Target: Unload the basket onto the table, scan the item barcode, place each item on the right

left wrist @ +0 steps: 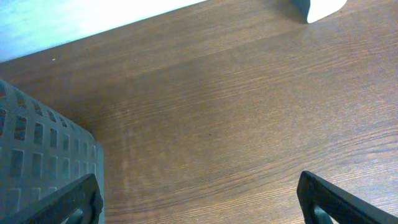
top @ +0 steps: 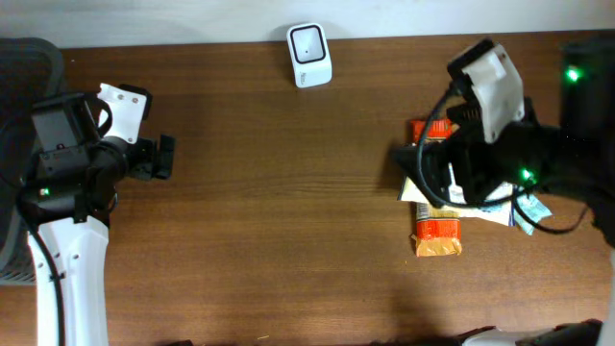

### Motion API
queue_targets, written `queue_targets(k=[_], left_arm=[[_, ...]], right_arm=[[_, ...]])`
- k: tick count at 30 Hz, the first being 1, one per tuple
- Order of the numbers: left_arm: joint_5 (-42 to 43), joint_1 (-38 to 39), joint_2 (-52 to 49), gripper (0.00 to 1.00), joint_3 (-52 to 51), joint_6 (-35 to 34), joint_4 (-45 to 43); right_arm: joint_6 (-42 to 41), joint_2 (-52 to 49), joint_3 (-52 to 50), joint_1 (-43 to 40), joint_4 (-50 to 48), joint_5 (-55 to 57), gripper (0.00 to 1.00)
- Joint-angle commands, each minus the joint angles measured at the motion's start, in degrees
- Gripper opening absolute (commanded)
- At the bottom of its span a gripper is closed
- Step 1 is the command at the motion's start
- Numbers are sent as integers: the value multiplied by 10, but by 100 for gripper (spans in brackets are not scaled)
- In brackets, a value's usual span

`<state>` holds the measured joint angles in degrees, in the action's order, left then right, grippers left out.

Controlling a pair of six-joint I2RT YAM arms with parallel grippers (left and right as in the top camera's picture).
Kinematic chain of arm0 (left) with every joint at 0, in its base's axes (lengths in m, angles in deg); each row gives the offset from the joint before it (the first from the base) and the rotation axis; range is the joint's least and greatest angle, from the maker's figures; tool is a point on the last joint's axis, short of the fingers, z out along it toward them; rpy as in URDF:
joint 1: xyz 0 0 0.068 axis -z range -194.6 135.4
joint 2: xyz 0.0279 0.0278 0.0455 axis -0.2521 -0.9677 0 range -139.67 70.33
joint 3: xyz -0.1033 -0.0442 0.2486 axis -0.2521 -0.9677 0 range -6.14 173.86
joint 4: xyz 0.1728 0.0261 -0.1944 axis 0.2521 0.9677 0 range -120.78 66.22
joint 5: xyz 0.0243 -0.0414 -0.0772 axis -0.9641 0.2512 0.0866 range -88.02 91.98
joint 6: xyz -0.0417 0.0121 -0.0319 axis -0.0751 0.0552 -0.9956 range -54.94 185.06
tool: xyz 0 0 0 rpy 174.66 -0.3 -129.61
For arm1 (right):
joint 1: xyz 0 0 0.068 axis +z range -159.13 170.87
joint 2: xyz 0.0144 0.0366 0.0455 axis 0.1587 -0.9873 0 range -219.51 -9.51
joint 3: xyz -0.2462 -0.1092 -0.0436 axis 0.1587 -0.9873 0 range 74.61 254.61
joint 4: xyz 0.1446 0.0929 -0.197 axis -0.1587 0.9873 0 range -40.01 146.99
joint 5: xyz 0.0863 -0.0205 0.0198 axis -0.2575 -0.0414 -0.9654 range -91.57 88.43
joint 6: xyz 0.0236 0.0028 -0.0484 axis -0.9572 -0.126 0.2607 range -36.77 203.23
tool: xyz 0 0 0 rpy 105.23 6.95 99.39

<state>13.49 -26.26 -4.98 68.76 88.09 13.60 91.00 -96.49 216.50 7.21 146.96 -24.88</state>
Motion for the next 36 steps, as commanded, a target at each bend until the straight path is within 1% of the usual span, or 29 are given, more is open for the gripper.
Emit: queue_targets(k=[1, 3, 5, 7, 10, 13, 16, 18, 21, 22, 24, 25, 26, 28, 29, 30, 32, 34, 36], left_arm=[[0, -1, 7, 99, 2, 9, -1], [0, -1, 7, 99, 2, 9, -1], [0, -1, 7, 99, 2, 9, -1], [0, -1, 7, 99, 2, 9, -1], [0, -1, 7, 99, 2, 9, -1], [0, -1, 7, 99, 2, 9, -1], [0, -1, 7, 99, 2, 9, -1], [0, -1, 7, 99, 2, 9, -1], [0, -1, 7, 99, 2, 9, -1], [0, -1, 7, 99, 2, 9, -1], [0, -1, 7, 99, 2, 9, -1], [0, -1, 7, 99, 2, 9, -1], [0, -1, 7, 99, 2, 9, -1], [0, -1, 7, 99, 2, 9, -1], [0, -1, 7, 99, 2, 9, -1], [0, -1, 7, 99, 2, 9, -1], [0, -1, 7, 99, 2, 9, -1], [0, -1, 7, 99, 2, 9, -1], [0, -1, 7, 99, 2, 9, -1]], right_arm=[[7, -8, 2, 5, 3, 6, 99], [6, -9, 2, 5, 3, 16, 99], [1, -9, 2, 5, -5, 49, 99], [-38, -9, 2, 5, -8, 110, 99], [-48, -17, -2, 5, -26, 222, 99], [-48, -4, -32, 5, -98, 287, 99], [-46, 31, -96, 5, -180, 292, 99], [-46, 67, -165, 3, -235, 292, 99], [-46, 155, -338, -13, -353, 289, 99], [-46, 178, -381, -16, -385, 285, 99], [-42, 267, -546, -23, -511, 280, 99], [-39, 298, -606, -23, -556, 278, 99], [-39, 348, -697, -23, -621, 279, 99], [-40, 425, -829, -23, -710, 279, 99], [-40, 483, -925, -23, -775, 279, 99], [-40, 512, -973, -23, -808, 278, 98], [-40, 603, -1110, -23, -903, 278, 99], [-42, 675, -1212, -23, -968, 277, 99], [-42, 733, -1285, -23, -1004, 269, 99]])
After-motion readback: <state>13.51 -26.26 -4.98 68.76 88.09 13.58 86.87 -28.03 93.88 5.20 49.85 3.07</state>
